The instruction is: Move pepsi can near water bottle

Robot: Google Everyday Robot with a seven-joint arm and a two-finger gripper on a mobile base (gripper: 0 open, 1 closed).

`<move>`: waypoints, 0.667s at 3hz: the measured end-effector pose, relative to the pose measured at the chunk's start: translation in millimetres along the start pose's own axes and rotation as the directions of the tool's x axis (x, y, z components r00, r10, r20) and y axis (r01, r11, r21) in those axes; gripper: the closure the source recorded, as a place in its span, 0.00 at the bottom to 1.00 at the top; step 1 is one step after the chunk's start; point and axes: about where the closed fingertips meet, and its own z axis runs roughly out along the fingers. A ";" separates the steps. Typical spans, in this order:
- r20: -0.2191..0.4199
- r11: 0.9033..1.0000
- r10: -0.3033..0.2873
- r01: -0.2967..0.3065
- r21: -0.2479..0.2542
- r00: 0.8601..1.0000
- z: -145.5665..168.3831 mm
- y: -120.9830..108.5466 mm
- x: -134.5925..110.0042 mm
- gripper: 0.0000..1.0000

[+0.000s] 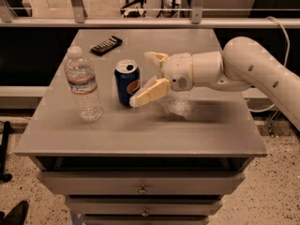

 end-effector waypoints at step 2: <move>-0.056 0.981 -0.094 0.102 0.166 0.994 -81.7 -74.7 -19.7 0.00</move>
Offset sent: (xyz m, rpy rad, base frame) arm 0.1149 -0.1729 0.0784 -0.1252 -0.2282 -0.2704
